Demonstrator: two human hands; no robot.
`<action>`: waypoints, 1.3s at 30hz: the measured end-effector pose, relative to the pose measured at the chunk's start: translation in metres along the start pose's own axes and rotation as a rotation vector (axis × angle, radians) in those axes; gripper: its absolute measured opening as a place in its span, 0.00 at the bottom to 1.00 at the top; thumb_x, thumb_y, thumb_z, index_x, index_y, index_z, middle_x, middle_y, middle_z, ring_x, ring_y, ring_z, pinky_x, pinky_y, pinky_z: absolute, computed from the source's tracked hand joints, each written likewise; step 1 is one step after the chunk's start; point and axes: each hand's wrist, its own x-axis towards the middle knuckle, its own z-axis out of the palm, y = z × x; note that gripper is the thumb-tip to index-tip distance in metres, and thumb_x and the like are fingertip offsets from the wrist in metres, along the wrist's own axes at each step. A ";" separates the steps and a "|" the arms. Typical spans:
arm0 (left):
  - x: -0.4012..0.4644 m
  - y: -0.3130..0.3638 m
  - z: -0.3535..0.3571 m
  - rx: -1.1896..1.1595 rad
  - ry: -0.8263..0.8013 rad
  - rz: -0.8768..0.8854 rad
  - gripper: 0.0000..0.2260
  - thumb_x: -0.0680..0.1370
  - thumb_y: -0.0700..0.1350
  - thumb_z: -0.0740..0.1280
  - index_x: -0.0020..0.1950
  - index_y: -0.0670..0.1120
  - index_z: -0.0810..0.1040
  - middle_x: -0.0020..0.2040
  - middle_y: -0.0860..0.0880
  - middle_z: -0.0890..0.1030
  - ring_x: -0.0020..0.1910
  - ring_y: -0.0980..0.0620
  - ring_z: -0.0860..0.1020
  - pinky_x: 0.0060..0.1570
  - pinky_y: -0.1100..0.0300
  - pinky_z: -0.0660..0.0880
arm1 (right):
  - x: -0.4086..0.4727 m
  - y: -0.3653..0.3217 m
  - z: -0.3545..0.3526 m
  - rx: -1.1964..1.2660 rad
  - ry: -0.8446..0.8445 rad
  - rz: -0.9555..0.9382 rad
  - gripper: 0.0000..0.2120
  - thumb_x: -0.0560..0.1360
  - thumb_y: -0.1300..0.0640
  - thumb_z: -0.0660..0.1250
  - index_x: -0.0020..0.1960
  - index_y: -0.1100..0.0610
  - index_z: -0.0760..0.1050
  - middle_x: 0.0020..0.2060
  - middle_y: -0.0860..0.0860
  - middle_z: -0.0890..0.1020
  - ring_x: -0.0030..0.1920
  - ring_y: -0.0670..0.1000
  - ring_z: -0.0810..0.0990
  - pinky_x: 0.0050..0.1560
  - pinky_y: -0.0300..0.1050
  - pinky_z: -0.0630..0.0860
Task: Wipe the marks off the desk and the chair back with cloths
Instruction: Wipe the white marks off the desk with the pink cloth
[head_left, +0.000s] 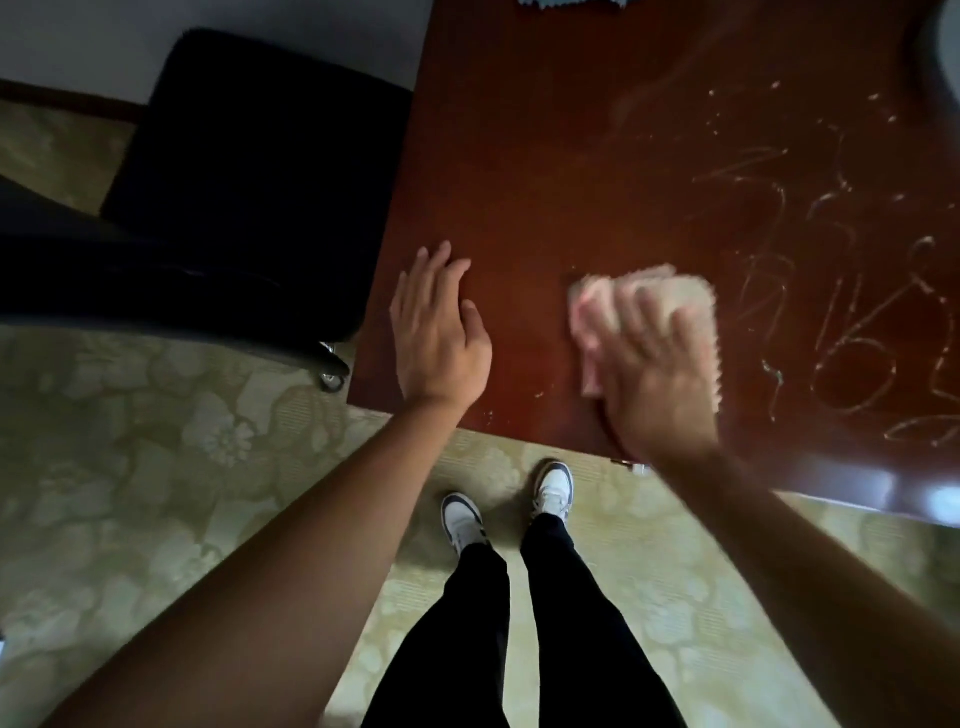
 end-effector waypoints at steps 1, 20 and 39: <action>-0.001 -0.001 -0.002 -0.020 -0.012 0.004 0.19 0.76 0.38 0.60 0.65 0.43 0.77 0.72 0.45 0.74 0.75 0.45 0.66 0.77 0.54 0.51 | 0.006 0.008 -0.003 0.009 0.020 0.083 0.22 0.84 0.52 0.50 0.76 0.53 0.64 0.74 0.57 0.66 0.75 0.61 0.61 0.73 0.62 0.57; -0.007 -0.021 -0.012 -0.144 -0.062 0.134 0.17 0.76 0.38 0.58 0.60 0.39 0.80 0.67 0.42 0.77 0.73 0.42 0.69 0.77 0.53 0.55 | 0.007 -0.050 -0.002 0.000 -0.041 0.264 0.27 0.81 0.48 0.45 0.78 0.51 0.58 0.77 0.58 0.58 0.77 0.61 0.53 0.74 0.65 0.54; -0.009 -0.015 -0.014 0.042 -0.142 0.214 0.19 0.79 0.51 0.59 0.65 0.45 0.78 0.71 0.45 0.74 0.75 0.43 0.66 0.76 0.47 0.56 | 0.020 -0.107 0.009 0.034 -0.058 0.106 0.25 0.79 0.53 0.55 0.76 0.56 0.64 0.74 0.54 0.67 0.76 0.58 0.61 0.72 0.63 0.59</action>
